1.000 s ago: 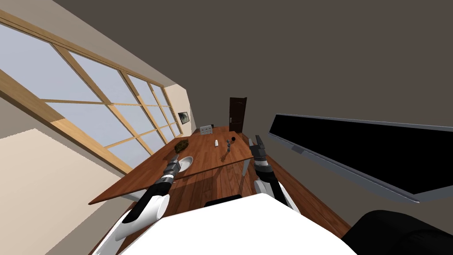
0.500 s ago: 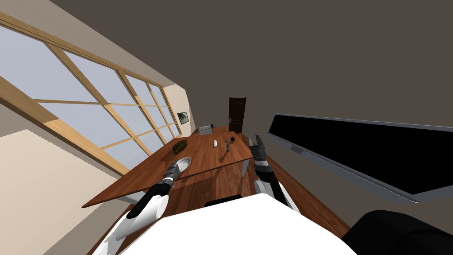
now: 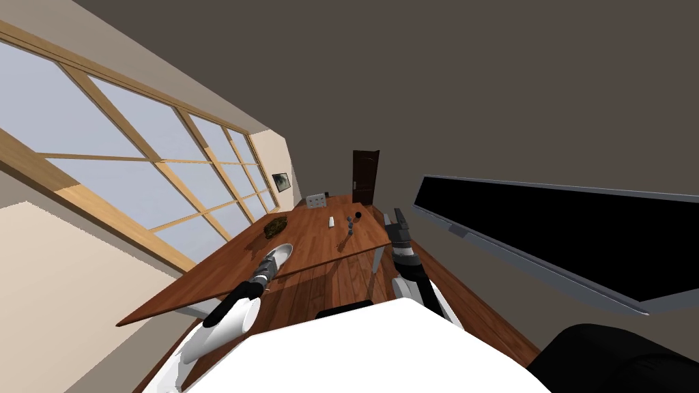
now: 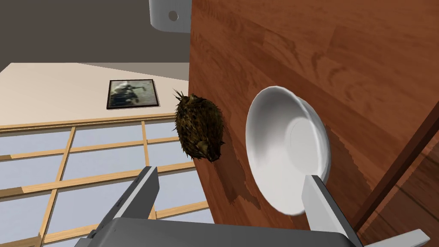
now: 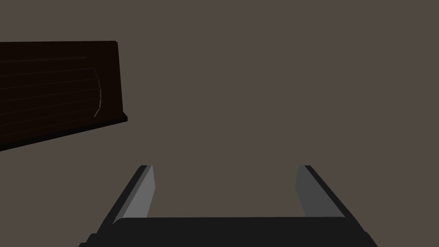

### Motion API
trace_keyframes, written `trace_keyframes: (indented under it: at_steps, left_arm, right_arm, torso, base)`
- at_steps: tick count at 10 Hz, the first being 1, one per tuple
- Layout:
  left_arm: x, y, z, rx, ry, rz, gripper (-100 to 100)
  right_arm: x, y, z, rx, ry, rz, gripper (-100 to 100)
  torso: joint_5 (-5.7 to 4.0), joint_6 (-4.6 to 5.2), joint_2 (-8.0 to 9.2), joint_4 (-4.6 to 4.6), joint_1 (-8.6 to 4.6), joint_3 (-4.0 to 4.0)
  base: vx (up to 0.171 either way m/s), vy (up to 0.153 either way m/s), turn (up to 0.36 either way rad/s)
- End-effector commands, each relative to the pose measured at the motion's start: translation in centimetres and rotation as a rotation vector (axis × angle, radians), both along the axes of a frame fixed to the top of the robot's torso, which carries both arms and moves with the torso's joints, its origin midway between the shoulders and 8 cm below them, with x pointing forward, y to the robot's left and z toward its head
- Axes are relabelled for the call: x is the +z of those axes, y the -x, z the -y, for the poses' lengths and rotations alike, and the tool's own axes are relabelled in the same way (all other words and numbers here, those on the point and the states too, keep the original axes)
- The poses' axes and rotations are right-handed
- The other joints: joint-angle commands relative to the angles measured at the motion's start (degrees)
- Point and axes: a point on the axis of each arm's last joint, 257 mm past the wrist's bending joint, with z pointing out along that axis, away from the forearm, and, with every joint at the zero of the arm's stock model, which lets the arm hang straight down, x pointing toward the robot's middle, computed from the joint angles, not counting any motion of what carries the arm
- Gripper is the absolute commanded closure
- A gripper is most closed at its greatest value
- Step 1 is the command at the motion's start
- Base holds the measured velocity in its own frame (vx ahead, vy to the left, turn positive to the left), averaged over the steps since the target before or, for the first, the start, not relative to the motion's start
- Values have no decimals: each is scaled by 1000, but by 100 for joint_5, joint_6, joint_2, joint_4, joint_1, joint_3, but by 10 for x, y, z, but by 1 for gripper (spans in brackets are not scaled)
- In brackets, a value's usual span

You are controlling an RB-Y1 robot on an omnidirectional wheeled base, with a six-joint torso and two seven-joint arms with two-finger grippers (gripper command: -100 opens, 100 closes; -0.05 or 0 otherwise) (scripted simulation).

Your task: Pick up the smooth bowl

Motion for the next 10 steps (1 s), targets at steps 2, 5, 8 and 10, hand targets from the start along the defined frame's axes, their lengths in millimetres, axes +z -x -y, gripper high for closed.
trace_keyframes:
  at_steps: [2, 5, 8, 10]
  left_arm:
    - [-35, 10, -7, 24, 51, -105, -100]
    - [-64, 20, -15, 45, 92, -204, -100]
    - [-86, 28, -23, 64, 124, -290, -100]
    - [-103, 37, -31, 81, 148, -366, -100]
  right_arm:
    - [0, 0, 0, 0, 0, 0, 0]
    - [0, 0, 0, 0, 0, 0, 0]
    - [0, 0, 0, 0, 0, 0, 0]
    - [0, 0, 0, 0, 0, 0, 0]
  torso:
    - [1, 1, -2, 0, 1, -1]
    - [1, 0, -8, -2, 4, -5]
    - [2, 1, -20, -4, 8, -11]
    - [1, 0, -9, -2, 7, -5]
  base:
    - [37, -12, -15]
    - [47, -5, -9]
    - [65, 3, -14]
    - [46, 10, -13]
